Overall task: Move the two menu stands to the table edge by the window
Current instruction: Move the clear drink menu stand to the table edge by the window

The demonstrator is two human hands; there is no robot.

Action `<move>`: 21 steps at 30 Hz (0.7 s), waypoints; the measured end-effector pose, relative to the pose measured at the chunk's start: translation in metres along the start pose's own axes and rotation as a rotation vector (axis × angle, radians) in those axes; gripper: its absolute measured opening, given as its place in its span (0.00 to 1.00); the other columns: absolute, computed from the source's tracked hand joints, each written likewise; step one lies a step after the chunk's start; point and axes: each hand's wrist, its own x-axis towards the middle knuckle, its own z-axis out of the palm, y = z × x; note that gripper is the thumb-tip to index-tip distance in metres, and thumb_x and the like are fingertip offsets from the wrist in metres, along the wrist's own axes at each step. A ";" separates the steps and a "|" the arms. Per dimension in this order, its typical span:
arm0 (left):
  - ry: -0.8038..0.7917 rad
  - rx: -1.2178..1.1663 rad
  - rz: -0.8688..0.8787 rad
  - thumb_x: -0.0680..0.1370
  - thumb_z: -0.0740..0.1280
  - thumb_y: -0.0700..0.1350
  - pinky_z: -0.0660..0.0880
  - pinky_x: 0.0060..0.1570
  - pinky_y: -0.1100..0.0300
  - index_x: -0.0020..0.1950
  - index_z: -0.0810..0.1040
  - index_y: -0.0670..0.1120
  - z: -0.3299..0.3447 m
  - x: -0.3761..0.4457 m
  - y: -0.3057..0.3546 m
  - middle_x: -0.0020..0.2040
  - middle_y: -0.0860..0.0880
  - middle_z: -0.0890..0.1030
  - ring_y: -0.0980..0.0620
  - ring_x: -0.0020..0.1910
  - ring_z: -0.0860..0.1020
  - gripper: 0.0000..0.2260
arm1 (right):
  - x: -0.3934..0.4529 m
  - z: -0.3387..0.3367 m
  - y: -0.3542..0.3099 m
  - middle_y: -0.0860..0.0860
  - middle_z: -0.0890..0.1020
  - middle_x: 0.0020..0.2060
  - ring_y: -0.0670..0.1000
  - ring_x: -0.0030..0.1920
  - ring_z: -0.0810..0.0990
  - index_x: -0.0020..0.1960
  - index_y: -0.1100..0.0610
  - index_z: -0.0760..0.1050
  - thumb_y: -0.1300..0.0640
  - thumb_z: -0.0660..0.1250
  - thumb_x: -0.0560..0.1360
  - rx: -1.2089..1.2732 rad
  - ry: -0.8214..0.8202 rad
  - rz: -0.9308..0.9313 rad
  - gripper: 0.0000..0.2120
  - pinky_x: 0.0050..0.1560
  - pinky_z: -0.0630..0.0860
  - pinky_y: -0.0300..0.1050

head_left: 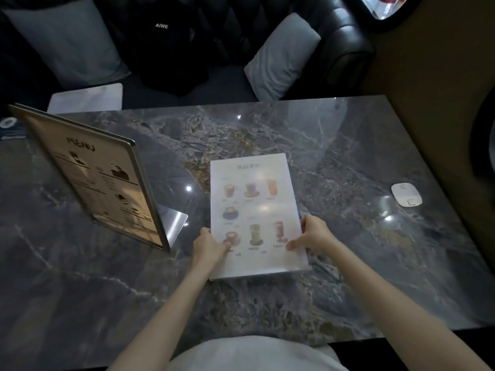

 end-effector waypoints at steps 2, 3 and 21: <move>0.014 0.001 0.026 0.70 0.72 0.46 0.73 0.52 0.54 0.60 0.68 0.39 -0.002 0.001 0.008 0.59 0.40 0.78 0.41 0.58 0.76 0.23 | -0.002 -0.009 -0.001 0.50 0.80 0.43 0.52 0.45 0.80 0.50 0.59 0.76 0.63 0.79 0.58 0.046 -0.028 -0.039 0.23 0.41 0.83 0.54; 0.024 -0.006 0.051 0.70 0.72 0.46 0.74 0.54 0.53 0.60 0.69 0.40 -0.003 0.001 0.013 0.59 0.40 0.78 0.41 0.58 0.77 0.23 | -0.004 -0.015 -0.001 0.49 0.80 0.42 0.52 0.45 0.80 0.51 0.58 0.75 0.63 0.79 0.58 0.077 -0.036 -0.059 0.24 0.40 0.83 0.54; 0.053 -0.187 0.532 0.79 0.60 0.48 0.75 0.57 0.49 0.59 0.74 0.42 0.055 0.028 0.182 0.59 0.40 0.77 0.42 0.58 0.77 0.13 | -0.033 -0.095 0.065 0.42 0.82 0.43 0.30 0.37 0.79 0.52 0.59 0.80 0.67 0.67 0.73 0.358 0.394 -0.417 0.10 0.44 0.79 0.34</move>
